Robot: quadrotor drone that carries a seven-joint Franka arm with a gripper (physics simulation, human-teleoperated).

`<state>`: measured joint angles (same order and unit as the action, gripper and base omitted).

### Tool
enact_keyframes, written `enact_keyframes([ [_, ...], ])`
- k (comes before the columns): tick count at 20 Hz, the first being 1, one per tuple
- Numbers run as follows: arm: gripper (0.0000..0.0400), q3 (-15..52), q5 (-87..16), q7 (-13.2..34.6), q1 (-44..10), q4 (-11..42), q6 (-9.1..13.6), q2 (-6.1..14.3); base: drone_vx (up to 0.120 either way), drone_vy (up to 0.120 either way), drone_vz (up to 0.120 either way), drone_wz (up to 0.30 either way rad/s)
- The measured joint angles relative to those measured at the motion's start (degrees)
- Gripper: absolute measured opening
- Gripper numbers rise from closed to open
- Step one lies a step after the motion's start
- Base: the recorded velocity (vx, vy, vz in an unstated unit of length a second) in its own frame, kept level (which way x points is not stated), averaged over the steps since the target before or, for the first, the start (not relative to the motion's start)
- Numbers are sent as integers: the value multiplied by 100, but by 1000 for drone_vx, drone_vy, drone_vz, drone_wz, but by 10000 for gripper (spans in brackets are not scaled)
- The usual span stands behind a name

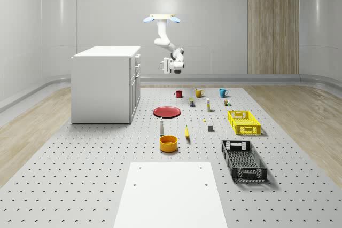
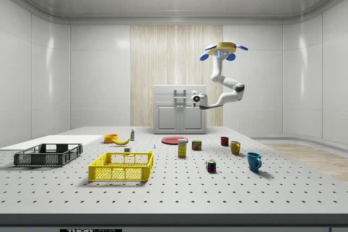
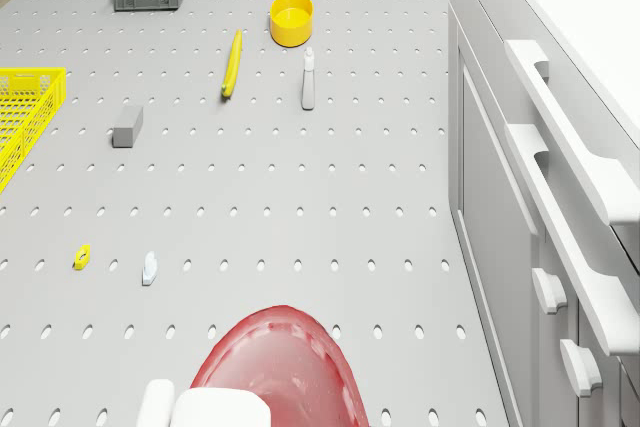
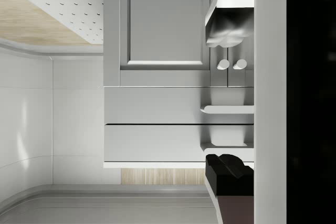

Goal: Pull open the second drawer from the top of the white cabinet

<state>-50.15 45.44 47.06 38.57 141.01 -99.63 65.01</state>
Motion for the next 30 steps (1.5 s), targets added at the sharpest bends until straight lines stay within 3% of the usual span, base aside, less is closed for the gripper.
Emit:
enact_keyframes([
  [5, 300, -13, -43, 36, 45, 7, -42, 51, 120, -120, 0, 0],
  [12, 300, -28, -97, 81, 100, 15, -95, 116, 114, -6, 0, 0],
  [23, 300, -48, -170, 142, 174, 26, -165, 202, 0, -116, 0, 0],
  [30, 300, -59, -210, 175, 214, 32, -203, 249, 91, -11, 0, 0],
])
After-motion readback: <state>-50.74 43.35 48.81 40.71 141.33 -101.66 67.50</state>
